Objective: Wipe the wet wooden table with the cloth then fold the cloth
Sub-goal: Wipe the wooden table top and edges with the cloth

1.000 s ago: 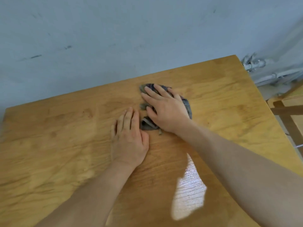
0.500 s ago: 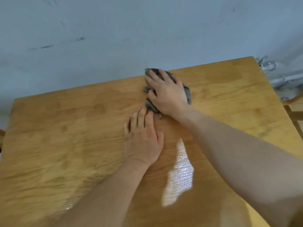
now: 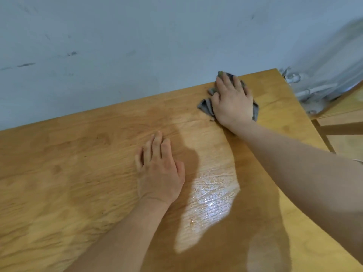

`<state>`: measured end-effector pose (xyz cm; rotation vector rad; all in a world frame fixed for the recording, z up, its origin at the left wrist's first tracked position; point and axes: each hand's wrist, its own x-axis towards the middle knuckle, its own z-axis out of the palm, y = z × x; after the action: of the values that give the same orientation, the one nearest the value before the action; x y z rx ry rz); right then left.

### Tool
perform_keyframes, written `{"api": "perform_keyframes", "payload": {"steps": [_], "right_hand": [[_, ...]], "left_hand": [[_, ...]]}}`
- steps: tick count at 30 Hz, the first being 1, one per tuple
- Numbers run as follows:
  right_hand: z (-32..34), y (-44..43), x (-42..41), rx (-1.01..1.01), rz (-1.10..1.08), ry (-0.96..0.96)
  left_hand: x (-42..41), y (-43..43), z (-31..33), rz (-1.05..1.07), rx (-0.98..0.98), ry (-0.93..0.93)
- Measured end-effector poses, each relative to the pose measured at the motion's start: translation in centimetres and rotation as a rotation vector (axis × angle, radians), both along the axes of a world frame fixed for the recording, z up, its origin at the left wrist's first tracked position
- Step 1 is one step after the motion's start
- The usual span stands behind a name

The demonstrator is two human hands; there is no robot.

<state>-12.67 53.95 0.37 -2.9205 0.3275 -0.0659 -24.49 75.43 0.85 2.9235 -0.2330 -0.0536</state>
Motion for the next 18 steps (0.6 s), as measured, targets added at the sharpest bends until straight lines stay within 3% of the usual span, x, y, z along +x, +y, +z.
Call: {"api": "perform_keyframes", "payload": {"steps": [4,7,13,18], "right_hand": [[0.0,6.2,-6.3,0.046,0.346,0.006],[0.0,4.3,-9.8,0.042,0.482,0.006],[0.4,-7.7,-7.4,-0.019,0.021,0.013],[-0.1,-9.6,-3.3,-0.023,-0.156,0.028]], "left_hand": [[-0.1,0.0,0.2,0.016,-0.010,-0.007],[-0.3,0.0,0.1,0.005,0.011,-0.009],[-0.1,0.0,0.0,-0.001,0.029,-0.019],[-0.1,-0.2,0.0,-0.085,0.114,0.023]]}}
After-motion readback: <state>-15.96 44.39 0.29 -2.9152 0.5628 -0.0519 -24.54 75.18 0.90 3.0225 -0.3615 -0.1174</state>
